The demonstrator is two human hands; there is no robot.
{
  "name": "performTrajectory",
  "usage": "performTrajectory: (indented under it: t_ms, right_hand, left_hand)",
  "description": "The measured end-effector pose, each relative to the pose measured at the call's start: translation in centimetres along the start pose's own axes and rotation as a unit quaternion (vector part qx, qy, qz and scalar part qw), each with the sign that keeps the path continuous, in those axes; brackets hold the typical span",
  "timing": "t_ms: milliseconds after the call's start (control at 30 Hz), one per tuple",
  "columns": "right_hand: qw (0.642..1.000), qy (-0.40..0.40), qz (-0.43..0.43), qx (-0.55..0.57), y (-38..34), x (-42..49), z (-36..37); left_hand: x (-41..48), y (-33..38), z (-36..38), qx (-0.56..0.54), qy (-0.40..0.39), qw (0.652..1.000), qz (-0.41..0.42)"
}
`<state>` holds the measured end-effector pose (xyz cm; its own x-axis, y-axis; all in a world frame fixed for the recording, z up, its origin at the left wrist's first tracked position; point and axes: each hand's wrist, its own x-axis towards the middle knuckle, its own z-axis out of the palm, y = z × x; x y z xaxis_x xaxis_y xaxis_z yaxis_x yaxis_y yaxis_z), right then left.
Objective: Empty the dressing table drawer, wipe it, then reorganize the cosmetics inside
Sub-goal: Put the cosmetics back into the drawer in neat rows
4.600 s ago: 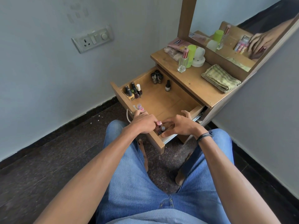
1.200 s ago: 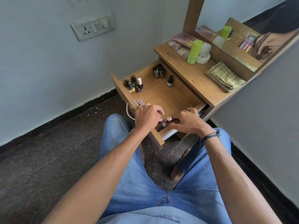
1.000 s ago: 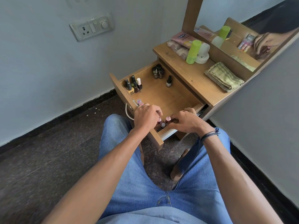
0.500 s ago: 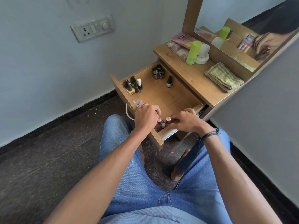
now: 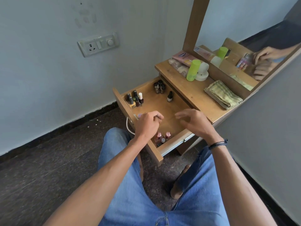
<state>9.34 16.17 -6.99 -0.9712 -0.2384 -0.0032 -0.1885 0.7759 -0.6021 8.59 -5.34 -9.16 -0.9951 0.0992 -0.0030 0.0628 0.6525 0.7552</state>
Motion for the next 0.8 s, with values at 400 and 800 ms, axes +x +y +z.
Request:
performTrajectory:
  t_ms: [400, 800]
  right_hand:
    - [0.907, 0.354, 0.171, 0.152, 3.1, 10.1, -3.2]
    - [0.903, 0.380, 0.152, 0.132, 4.4, 12.9, -2.9]
  left_hand:
    - [8.5, 5.3, 0.6, -0.118, -0.008, 0.993, 0.021]
    - [15.1, 10.5, 3.4, -0.223, -0.074, 0.972, -0.017]
